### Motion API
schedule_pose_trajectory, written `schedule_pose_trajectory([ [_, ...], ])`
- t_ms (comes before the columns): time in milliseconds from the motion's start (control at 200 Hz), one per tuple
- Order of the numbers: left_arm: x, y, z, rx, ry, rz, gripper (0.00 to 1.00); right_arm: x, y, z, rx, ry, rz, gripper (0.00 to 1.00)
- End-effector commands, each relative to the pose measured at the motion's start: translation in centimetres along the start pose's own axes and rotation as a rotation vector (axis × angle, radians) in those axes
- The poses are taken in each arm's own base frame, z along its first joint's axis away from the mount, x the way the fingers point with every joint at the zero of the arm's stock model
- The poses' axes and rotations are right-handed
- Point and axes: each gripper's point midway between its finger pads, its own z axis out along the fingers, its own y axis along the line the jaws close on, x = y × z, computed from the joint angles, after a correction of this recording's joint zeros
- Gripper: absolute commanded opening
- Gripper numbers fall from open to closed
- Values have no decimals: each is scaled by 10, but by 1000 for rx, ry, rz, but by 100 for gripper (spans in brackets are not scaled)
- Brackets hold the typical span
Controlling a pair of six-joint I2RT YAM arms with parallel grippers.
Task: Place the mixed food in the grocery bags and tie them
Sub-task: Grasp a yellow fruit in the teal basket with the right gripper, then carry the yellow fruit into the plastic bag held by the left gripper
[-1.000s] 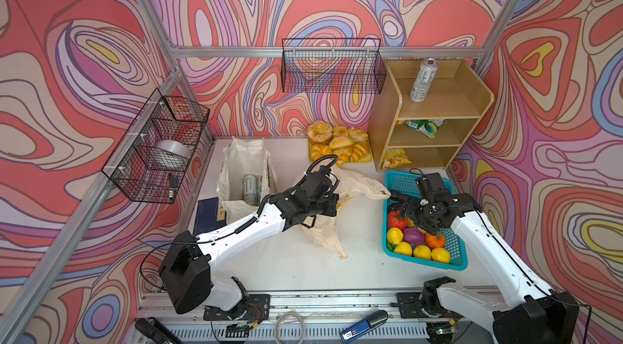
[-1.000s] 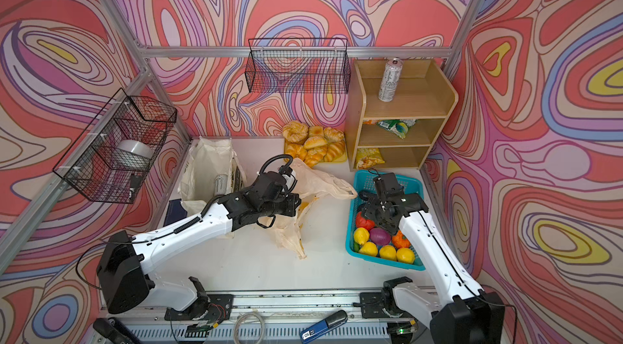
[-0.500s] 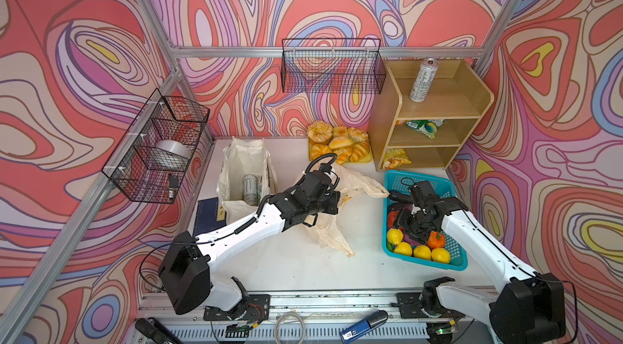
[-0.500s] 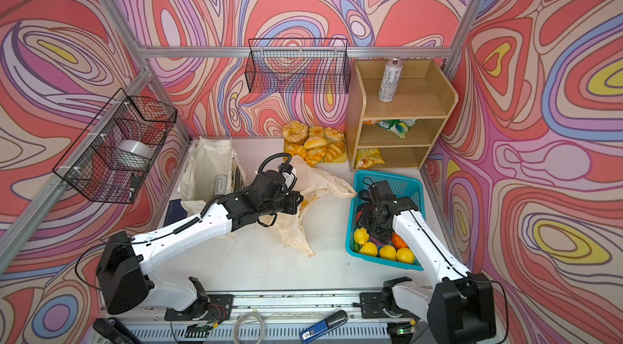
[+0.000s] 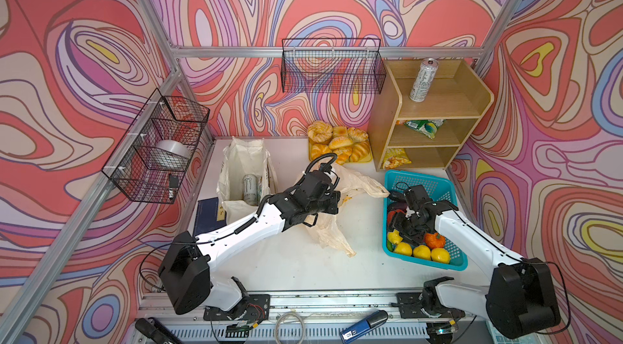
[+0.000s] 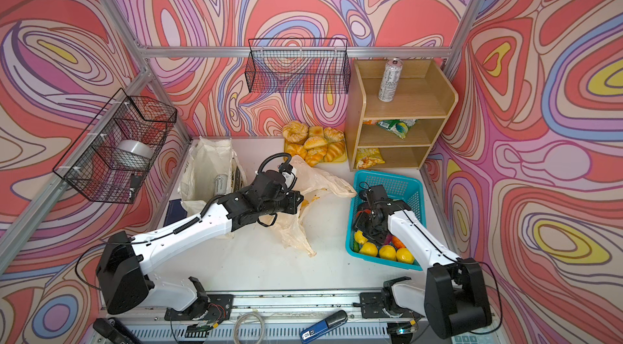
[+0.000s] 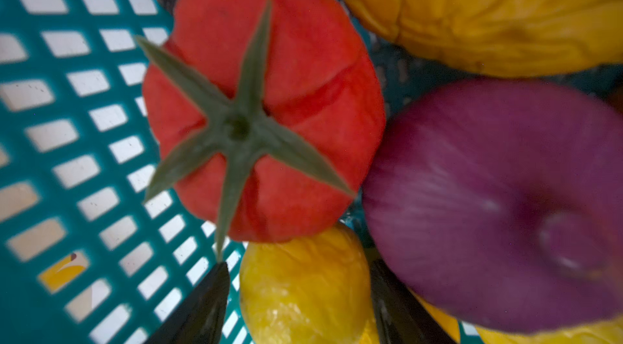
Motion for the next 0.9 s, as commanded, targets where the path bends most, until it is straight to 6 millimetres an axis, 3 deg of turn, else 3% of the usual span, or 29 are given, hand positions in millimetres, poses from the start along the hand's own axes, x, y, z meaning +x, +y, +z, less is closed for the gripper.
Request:
schedule_pose_trajectory([
  [0,-8,-7,-6,25,-26,-17,0,4,0,3,-5,10,-12,63],
  [250,-7,-9,-7,32,-19,-33,0,0,5,-28,-36,-60,-34,42],
  [496,-10,-13,-11,40,-20,-31,0,-10,21,-90,-144,-216,-31,37],
  [581,-7,-11,-12,32,2,-25,0,-13,46,-113,-275,-253,-72,38],
  [681,-8,-15,-14,41,11,-18,0,-9,90,-132,-491,-219,-141,38],
  [796,-9,-20,-15,56,22,-12,0,-2,134,-146,-682,-194,-191,38],
  [891,-11,-23,-14,64,28,-13,0,6,165,-145,-731,-199,-242,38],
])
